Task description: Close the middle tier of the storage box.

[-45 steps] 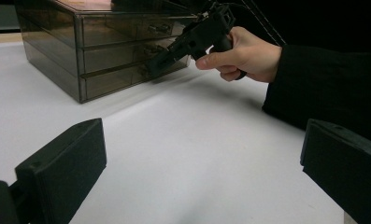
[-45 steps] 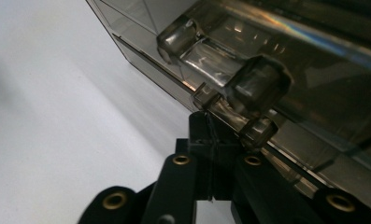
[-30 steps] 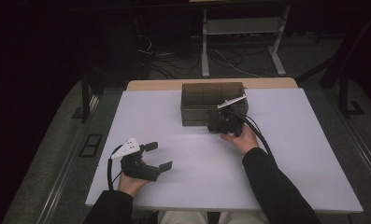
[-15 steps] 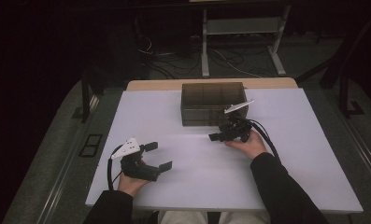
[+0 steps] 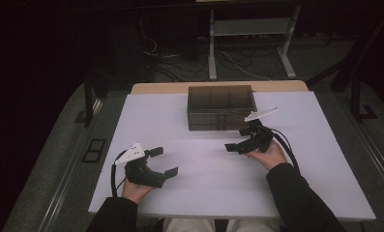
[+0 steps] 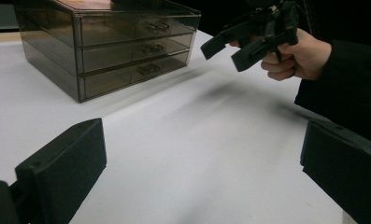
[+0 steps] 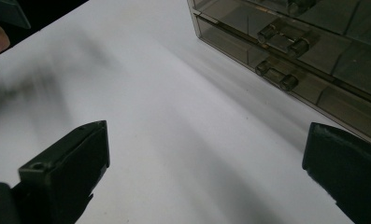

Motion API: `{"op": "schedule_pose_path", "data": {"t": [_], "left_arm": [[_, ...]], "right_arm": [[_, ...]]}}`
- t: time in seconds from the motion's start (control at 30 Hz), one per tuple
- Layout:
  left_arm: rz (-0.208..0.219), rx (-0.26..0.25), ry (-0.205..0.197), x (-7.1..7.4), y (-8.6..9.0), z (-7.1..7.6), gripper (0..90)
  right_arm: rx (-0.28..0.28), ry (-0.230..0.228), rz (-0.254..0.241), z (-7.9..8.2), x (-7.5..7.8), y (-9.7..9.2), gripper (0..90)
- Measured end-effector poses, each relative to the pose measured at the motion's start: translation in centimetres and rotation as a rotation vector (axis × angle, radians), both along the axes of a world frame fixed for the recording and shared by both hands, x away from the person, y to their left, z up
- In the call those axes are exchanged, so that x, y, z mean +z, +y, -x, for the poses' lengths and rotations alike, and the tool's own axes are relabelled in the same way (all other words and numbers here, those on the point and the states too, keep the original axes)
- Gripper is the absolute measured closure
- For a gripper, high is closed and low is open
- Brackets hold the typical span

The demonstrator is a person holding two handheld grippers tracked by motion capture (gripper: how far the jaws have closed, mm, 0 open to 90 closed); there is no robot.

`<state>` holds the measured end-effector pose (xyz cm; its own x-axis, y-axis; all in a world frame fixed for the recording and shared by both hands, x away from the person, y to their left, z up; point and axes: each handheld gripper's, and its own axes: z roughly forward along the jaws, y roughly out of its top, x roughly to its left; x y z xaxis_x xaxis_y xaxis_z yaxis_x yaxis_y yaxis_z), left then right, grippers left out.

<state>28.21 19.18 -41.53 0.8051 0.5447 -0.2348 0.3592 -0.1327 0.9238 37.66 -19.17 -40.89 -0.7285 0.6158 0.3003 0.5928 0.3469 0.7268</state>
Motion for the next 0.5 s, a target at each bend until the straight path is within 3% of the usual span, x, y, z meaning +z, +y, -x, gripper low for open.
{"op": "schedule_pose_path", "data": {"t": [0.5], "left_arm": [[-0.004,-0.003,0.002,0.0,-0.1,0.0,0.0]], "right_arm": [[-0.033,-0.046,-0.022,2.9,1.2,-2.9,0.2]]}}
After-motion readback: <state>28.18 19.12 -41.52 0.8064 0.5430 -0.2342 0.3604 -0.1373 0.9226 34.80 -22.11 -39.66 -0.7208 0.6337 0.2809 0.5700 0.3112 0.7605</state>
